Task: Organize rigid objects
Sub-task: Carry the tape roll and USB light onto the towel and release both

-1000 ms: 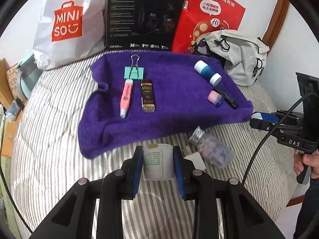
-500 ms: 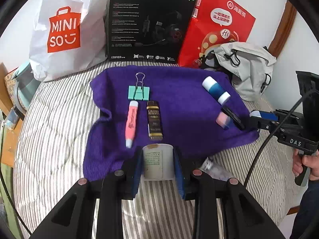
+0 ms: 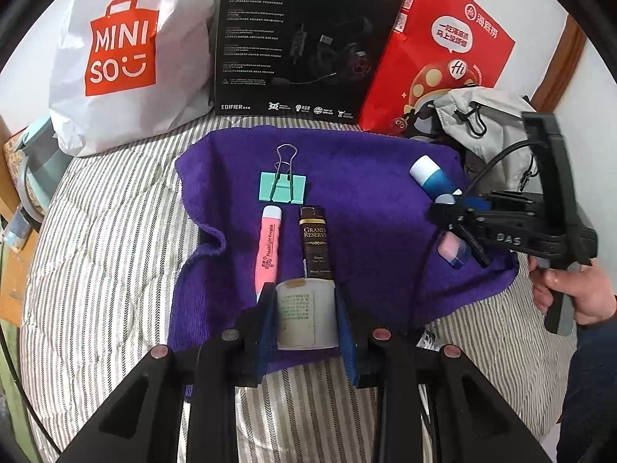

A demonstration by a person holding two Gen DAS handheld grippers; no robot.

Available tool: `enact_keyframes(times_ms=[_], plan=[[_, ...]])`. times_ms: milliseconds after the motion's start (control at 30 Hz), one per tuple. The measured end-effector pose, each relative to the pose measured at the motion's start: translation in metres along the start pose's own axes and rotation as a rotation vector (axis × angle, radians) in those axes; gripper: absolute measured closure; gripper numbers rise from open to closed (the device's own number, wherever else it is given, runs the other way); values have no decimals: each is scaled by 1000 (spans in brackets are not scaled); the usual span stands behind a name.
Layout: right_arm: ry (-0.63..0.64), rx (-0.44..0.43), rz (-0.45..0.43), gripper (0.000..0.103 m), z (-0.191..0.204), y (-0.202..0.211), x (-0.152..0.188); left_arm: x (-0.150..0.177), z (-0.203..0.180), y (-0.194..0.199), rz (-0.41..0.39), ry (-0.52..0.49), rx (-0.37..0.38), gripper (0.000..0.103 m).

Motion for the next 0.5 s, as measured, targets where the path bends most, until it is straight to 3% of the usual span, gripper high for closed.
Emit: enact_keyframes(times_ms=[400,500], plan=[[20,30,7,72,-1,-22,3,-8,6,-16,11,-6,17,75],[25,12,20,61,1,-20,5,-8,7,-19,16,-9,17,75]])
Point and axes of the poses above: each gripper's, at about its wrist camera, not at the fingertips, and y roughly against the way its jaws point, z to its left, x to its underside, the point moved 6 cm from there along -y, roughly the way its jaws point, and after that the axes turned 12 degrees about -y, right-handed, at the moved point
